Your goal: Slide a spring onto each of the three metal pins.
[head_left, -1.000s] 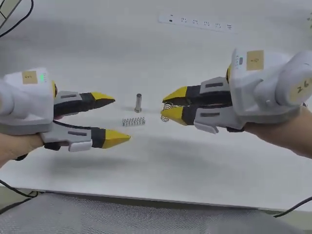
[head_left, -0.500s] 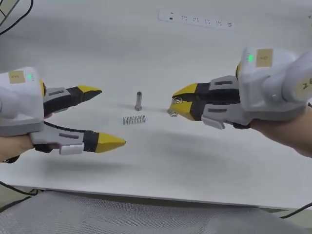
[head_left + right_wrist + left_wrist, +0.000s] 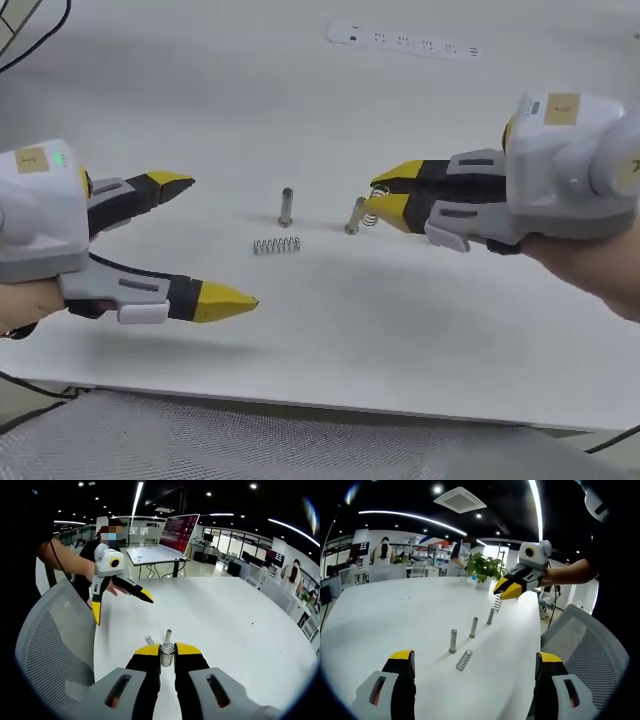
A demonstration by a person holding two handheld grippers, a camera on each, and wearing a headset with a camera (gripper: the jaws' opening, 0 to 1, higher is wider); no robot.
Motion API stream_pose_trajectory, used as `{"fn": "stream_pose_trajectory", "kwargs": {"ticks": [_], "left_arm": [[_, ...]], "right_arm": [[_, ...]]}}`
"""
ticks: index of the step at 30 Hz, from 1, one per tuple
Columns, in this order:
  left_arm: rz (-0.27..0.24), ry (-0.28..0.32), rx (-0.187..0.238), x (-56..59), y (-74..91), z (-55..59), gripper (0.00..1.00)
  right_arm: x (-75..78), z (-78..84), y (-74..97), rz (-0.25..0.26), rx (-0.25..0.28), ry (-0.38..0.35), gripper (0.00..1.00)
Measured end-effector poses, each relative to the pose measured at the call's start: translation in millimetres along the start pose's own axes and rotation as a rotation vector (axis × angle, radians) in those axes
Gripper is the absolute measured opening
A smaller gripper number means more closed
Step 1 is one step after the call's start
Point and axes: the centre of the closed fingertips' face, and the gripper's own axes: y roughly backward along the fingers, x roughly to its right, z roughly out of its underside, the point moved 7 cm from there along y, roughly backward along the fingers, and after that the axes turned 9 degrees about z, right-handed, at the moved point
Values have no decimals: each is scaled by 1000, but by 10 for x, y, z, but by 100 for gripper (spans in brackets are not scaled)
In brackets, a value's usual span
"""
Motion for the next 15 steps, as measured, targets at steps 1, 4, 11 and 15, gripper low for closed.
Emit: {"fn": "stream_pose_trajectory", "kwargs": {"ticks": [1,4,11,15], "left_arm": [[-1,1,1,1,2,2,98],[-4,4,-1,-1,7,13,98],[-9,9,12,-22,0,-5,98],[-16,5,14,-33,-4,-15,98]], "right_arm": [[29,-3,-6,9,3,-13,7],[147,-7,-38,47,-8,-44,7],[251,-44,-126,60,-16,-57,7],[255,-45,-177,57,-25,-55,7]]}}
